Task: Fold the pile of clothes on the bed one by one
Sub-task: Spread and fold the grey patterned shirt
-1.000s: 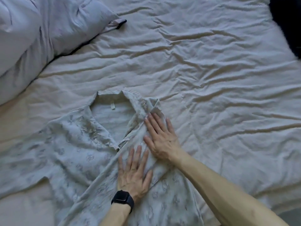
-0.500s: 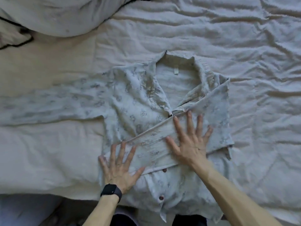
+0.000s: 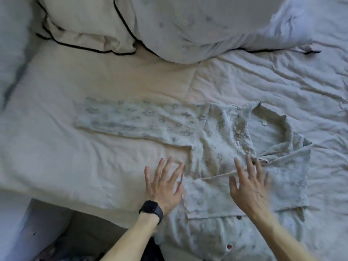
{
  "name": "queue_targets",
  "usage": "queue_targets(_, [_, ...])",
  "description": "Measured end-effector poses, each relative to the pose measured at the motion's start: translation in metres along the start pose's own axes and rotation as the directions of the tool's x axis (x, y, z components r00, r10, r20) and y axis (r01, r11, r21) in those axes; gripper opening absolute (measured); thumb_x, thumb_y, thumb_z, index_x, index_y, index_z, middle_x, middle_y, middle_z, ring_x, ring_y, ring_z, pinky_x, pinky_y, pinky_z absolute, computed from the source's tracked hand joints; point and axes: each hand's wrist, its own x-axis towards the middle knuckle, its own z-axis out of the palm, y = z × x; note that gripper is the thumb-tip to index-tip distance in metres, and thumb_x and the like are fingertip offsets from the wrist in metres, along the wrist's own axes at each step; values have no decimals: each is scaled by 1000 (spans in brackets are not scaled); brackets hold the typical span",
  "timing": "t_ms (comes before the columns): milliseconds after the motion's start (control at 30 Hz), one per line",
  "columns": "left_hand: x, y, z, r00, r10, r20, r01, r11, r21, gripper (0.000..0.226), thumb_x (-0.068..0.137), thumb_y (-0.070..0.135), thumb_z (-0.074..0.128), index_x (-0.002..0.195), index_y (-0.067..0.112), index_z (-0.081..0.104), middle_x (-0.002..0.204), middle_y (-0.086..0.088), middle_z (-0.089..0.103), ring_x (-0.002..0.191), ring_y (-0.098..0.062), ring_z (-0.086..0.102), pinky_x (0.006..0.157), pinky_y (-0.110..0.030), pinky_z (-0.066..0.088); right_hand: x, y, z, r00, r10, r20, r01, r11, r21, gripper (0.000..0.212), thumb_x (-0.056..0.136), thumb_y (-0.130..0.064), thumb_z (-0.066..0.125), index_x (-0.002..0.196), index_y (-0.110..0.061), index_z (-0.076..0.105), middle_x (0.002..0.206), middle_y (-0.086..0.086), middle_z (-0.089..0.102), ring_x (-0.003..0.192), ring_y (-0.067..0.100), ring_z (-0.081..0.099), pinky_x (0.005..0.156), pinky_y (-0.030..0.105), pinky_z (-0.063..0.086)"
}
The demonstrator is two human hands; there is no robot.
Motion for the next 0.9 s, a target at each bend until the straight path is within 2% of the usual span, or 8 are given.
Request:
queue_targets(100, [28,-82,-38,947,-306,-94,280,934,-222,61,90,50,53,147,34,38,161,-3,23,150,-27,16,117,-62,8,20,-92,-10,979,-188,-76,189,982,10,60,94,-43,46,153,-30,43,164,7,31,154,29,18,119,62,22])
queue_targets(233, [71,-192,-83,805,-580,-126,505,781,-368,73,90,48,63,152,25,33,163,-12,15,151,-33,13,118,-59,15,62,-217,-12,934,-356,-14,356,931,84,56,101,-46,38,156,-38,33,169,1,15,157,26,4,124,59,13])
queue_targets(433, [125,-303,-133,671,-739,59,640,537,-550,71,88,46,68,145,18,36,141,-18,46,125,-39,48,99,-45,44,134,-334,3,909,-295,295,283,955,84,47,104,-47,36,151,-41,31,161,7,24,146,37,19,111,59,37])
queue_targets(533, [137,-318,-141,711,-681,175,629,504,-592,53,88,41,72,124,16,42,105,-4,61,89,-28,59,76,-36,48,146,-349,10,914,-225,337,236,972,10,46,102,-47,43,147,-39,34,154,9,24,139,39,24,101,55,47])
queue_targets(667, [143,-314,-145,738,-611,287,657,552,-513,43,91,35,69,124,13,52,117,-7,64,95,-28,59,79,-33,46,148,-348,8,914,-234,332,244,970,11,47,101,-49,48,145,-43,32,156,7,19,139,37,25,97,51,51])
queue_targets(767, [148,-288,-161,809,-565,165,534,586,-610,23,91,28,66,106,13,58,99,-9,59,90,-27,56,77,-37,45,160,-346,0,871,-254,421,247,966,74,51,99,-50,48,148,-43,35,159,5,25,143,36,27,108,49,43])
queue_targets(833, [146,-257,-174,862,-492,122,418,553,-720,27,86,31,72,97,13,54,93,0,55,89,-23,53,77,-36,43,162,-342,-23,835,-271,479,155,951,268,52,100,-53,46,149,-37,43,156,6,41,142,32,39,114,43,37])
queue_targets(900, [139,-218,-192,921,-368,128,291,432,-853,45,71,43,77,93,10,55,87,4,58,83,-17,54,73,-34,43,148,-330,-58,833,-258,490,-134,764,631,53,100,-58,49,144,-29,54,143,0,58,129,22,57,108,37,44])
